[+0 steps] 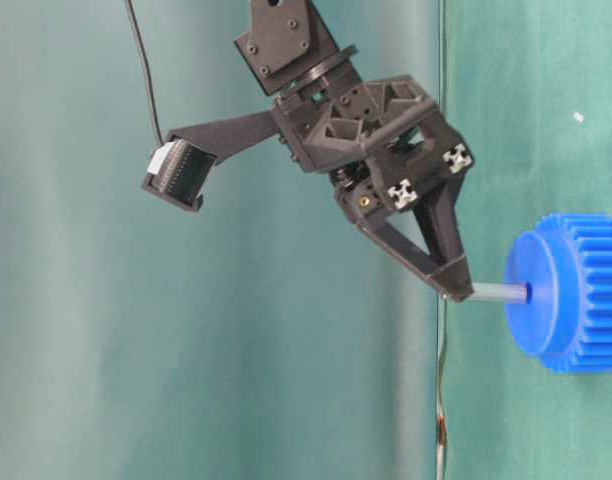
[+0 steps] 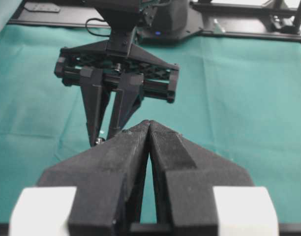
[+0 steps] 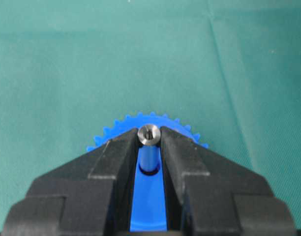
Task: Insert the shaft into the center hole of the gear.
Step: 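Align the shaft tip with the gear hole using the right gripper, then push the shaft down into the gear hole with the right gripper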
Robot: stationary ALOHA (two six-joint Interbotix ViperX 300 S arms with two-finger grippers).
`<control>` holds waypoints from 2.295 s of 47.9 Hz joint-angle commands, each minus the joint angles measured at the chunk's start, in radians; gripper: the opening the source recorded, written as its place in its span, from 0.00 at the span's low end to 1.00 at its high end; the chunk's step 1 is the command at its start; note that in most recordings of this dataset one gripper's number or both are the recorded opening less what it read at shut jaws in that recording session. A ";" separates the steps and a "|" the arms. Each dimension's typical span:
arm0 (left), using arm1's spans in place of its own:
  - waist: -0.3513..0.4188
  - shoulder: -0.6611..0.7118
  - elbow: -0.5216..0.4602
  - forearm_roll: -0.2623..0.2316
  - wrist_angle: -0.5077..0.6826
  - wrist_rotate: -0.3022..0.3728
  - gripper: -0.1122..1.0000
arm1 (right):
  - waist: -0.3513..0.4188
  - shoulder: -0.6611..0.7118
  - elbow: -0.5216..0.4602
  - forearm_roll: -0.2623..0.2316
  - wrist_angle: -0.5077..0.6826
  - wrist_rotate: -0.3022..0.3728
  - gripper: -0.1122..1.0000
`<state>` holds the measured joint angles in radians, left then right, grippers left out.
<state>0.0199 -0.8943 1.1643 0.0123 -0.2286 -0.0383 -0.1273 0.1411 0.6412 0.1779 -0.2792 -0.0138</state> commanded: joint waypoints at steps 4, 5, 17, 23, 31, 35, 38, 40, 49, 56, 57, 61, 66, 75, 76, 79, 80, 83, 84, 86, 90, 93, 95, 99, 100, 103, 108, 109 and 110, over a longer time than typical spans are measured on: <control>0.005 0.005 -0.023 0.002 -0.005 -0.002 0.10 | 0.002 -0.018 -0.028 0.003 -0.003 0.000 0.25; 0.005 0.005 -0.023 0.000 -0.005 -0.002 0.10 | 0.002 -0.018 -0.028 0.003 -0.003 0.000 0.25; 0.003 0.005 -0.023 0.002 -0.005 -0.002 0.10 | -0.003 -0.011 -0.028 0.003 0.006 -0.002 0.25; 0.005 0.005 -0.021 0.002 -0.005 -0.002 0.10 | -0.006 -0.011 -0.026 0.003 0.025 -0.002 0.25; 0.005 0.005 -0.021 0.002 -0.002 -0.002 0.10 | -0.008 -0.009 -0.025 0.003 0.029 -0.002 0.25; 0.003 0.005 -0.021 0.002 -0.002 -0.002 0.10 | -0.011 -0.005 -0.026 0.002 0.025 -0.003 0.25; 0.003 0.003 -0.023 0.002 -0.002 -0.002 0.10 | -0.014 0.002 -0.026 0.003 0.025 -0.002 0.25; 0.003 0.003 -0.023 0.002 0.000 -0.002 0.10 | -0.017 0.009 -0.028 0.003 0.025 -0.003 0.25; 0.003 0.005 -0.021 0.002 0.005 -0.014 0.10 | -0.020 0.035 -0.038 0.003 0.029 -0.002 0.25; 0.005 0.005 -0.023 0.002 0.006 -0.018 0.10 | -0.020 0.043 -0.041 0.003 0.031 -0.002 0.25; 0.003 0.005 -0.023 0.002 0.008 -0.018 0.10 | -0.018 0.044 -0.041 0.003 0.031 -0.002 0.25; 0.003 0.005 -0.021 0.000 0.008 -0.018 0.10 | -0.020 0.048 -0.041 0.003 0.031 -0.002 0.25; 0.003 0.005 -0.021 0.002 0.008 -0.018 0.10 | -0.018 0.051 -0.041 0.003 0.032 0.000 0.25; 0.003 0.005 -0.021 0.002 0.008 -0.020 0.10 | -0.009 0.060 -0.041 0.002 0.038 0.000 0.25; 0.003 0.005 -0.021 0.002 0.008 -0.020 0.10 | -0.008 0.061 -0.040 0.003 0.038 0.000 0.25; 0.003 0.005 -0.021 0.002 0.008 -0.020 0.10 | -0.003 0.061 -0.041 0.000 0.041 -0.002 0.25; 0.003 0.005 -0.021 0.002 0.008 -0.018 0.10 | -0.003 0.061 -0.041 0.000 0.043 -0.002 0.25; 0.003 0.005 -0.021 0.002 0.008 -0.018 0.10 | -0.003 0.061 -0.041 0.000 0.044 -0.002 0.25; 0.003 0.005 -0.021 0.002 0.008 -0.020 0.10 | -0.003 0.063 -0.041 0.002 0.044 -0.002 0.25; 0.005 0.005 -0.021 0.000 0.008 -0.020 0.10 | -0.003 0.063 -0.041 0.000 0.043 -0.002 0.25; 0.003 0.003 -0.021 0.002 0.008 -0.020 0.10 | -0.003 0.063 -0.040 0.002 0.043 0.000 0.25; 0.003 0.005 -0.021 0.002 0.009 -0.020 0.10 | -0.003 0.063 -0.041 0.002 0.041 0.000 0.25; 0.003 0.005 -0.021 0.002 0.008 -0.020 0.10 | -0.003 0.063 -0.041 0.003 0.040 0.000 0.25; 0.005 0.005 -0.021 0.002 0.008 -0.020 0.10 | -0.003 0.063 -0.041 0.003 0.038 0.000 0.31; 0.003 0.003 -0.021 0.002 0.009 -0.020 0.10 | -0.003 0.063 -0.041 0.003 0.035 0.002 0.35; 0.003 0.005 -0.021 0.002 0.008 -0.020 0.10 | -0.003 0.063 -0.041 0.003 0.026 0.002 0.52; 0.003 0.005 -0.021 0.002 0.011 -0.021 0.10 | -0.003 0.063 -0.041 0.009 0.005 0.002 0.81; 0.003 0.003 -0.021 0.002 0.012 -0.021 0.10 | -0.003 0.063 -0.041 0.012 0.000 0.002 0.86; 0.003 0.005 -0.021 0.002 0.012 -0.021 0.10 | -0.003 0.063 -0.041 0.014 -0.003 0.002 0.90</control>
<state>0.0215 -0.8943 1.1643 0.0107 -0.2132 -0.0583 -0.1319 0.2178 0.6197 0.1825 -0.2608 -0.0138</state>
